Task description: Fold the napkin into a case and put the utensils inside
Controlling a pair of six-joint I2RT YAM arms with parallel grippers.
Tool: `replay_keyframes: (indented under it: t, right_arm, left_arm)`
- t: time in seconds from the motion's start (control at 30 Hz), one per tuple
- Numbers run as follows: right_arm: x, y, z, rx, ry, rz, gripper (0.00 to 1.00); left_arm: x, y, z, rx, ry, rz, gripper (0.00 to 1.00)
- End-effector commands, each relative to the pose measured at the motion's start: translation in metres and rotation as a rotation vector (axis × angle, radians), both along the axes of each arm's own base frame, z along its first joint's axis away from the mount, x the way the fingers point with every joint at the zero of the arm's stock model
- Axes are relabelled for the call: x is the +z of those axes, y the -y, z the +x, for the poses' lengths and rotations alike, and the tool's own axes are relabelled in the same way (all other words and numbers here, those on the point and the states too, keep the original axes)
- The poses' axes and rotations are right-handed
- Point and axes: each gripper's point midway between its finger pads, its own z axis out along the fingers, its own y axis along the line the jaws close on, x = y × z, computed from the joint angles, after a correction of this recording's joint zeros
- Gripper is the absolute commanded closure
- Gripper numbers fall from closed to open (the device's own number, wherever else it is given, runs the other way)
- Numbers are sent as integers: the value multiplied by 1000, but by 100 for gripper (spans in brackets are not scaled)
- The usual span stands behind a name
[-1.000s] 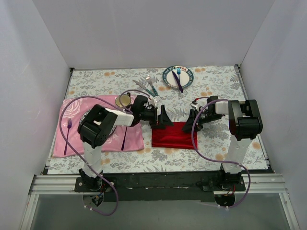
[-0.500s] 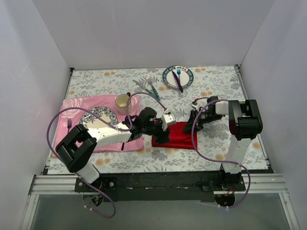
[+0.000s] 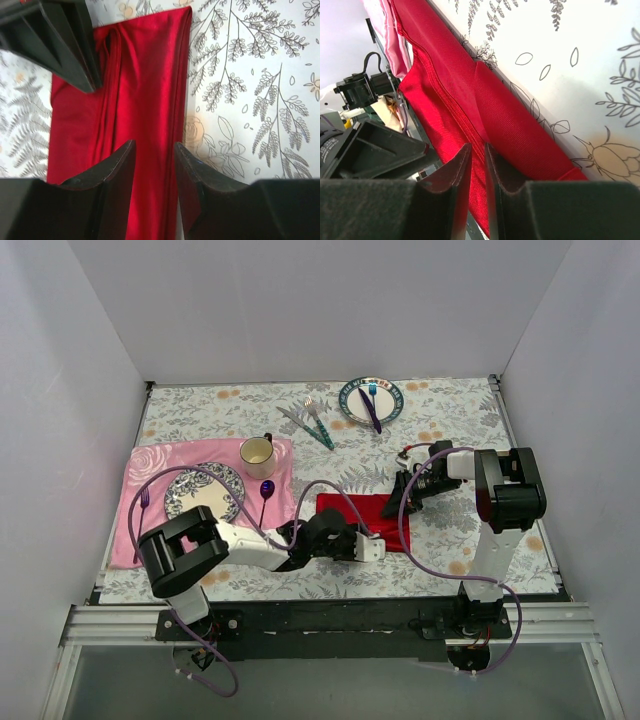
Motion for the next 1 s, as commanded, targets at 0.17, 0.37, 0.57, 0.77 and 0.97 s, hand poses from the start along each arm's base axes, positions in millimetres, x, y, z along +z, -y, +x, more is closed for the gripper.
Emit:
replay_keyframes:
  t: [0.17,0.37,0.57,0.77,0.97]
  right_arm:
    - [-32,16,4,49,84,-183,78]
    - [-32,16,2,74,101,-188,78]
    - [-31,16,-3,105,118,-198,79]
    - [-31,19,-12,142,143,-210,79]
    - [-29,21,-12,164,178,-219,79]
  left_arm:
    - [9,22,-18,-192,164,-46,56]
    - [-19,16,-20,-186,138,48,59]
    - [-28,10,-20,-173,124,86,74]
    - [-21,14,-33,-164,1,72,88]
    - [-10,21,-30,-108,-110,66,100]
